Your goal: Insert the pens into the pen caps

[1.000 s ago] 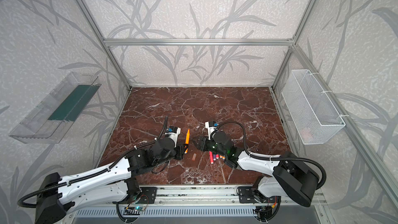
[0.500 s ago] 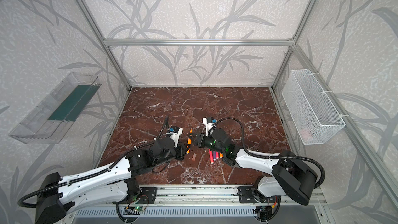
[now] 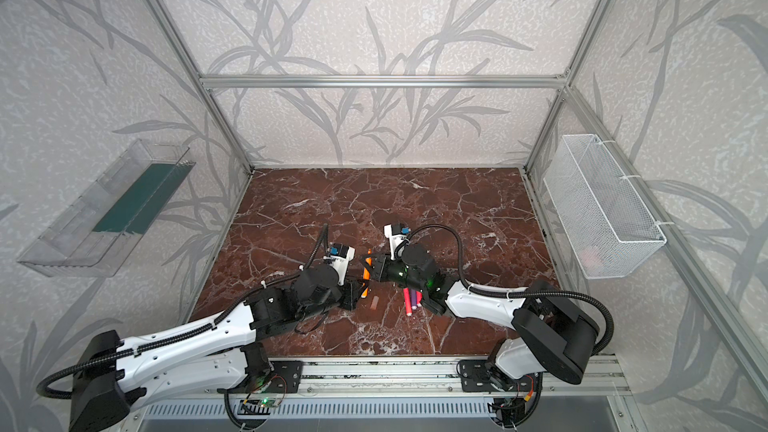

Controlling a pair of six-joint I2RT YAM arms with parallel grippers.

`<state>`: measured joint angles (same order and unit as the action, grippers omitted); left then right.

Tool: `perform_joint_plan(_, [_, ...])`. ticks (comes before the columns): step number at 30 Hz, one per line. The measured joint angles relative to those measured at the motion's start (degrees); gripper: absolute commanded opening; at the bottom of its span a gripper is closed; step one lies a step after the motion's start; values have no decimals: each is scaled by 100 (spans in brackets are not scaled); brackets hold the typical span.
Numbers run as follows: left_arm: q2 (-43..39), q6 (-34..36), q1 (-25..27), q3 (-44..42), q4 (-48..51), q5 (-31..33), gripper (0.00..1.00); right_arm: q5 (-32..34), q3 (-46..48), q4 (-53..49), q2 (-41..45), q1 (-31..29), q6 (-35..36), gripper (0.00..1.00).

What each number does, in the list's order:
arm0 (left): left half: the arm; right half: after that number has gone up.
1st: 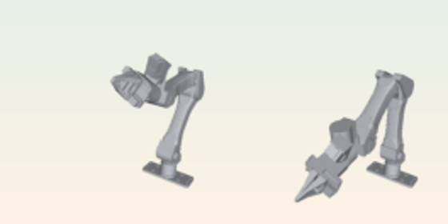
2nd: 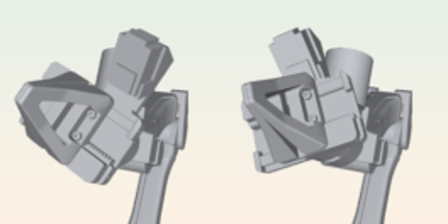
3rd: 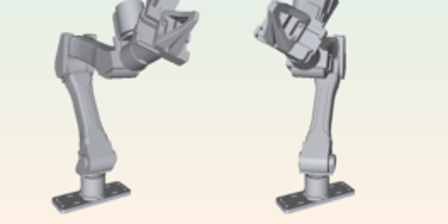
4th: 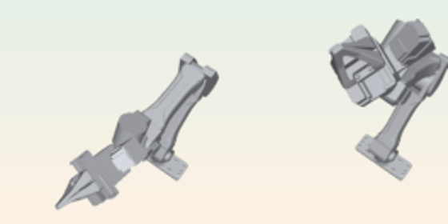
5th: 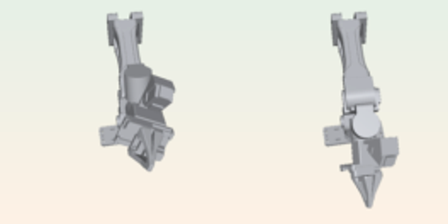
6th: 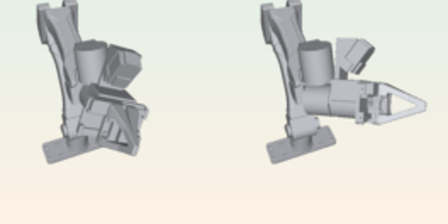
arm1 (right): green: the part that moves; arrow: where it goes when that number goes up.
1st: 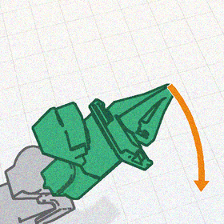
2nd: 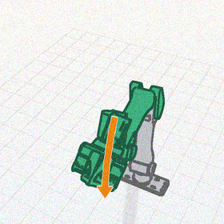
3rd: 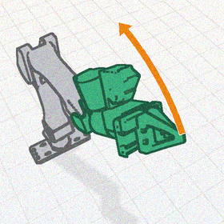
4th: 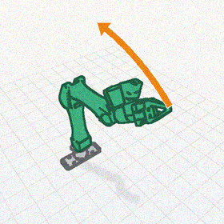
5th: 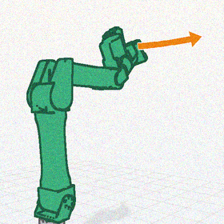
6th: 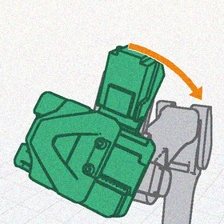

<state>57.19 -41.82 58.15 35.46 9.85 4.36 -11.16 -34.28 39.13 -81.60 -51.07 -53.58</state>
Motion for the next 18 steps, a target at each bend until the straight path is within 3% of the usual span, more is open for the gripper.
perform_joint_plan(9, [157, 81, 11, -2, -179, -20, 29, 505, 0, -284, 247, -354, -162, 0])
perform_joint_plan(16, [146, 140, 17, -50, -267, 46, 1, 710, 2, -363, 280, -372, -321, 0])
perform_joint_plan(18, [116, 129, 20, -96, -299, 87, 0, 730, 2, -382, 280, -378, -339, 13])
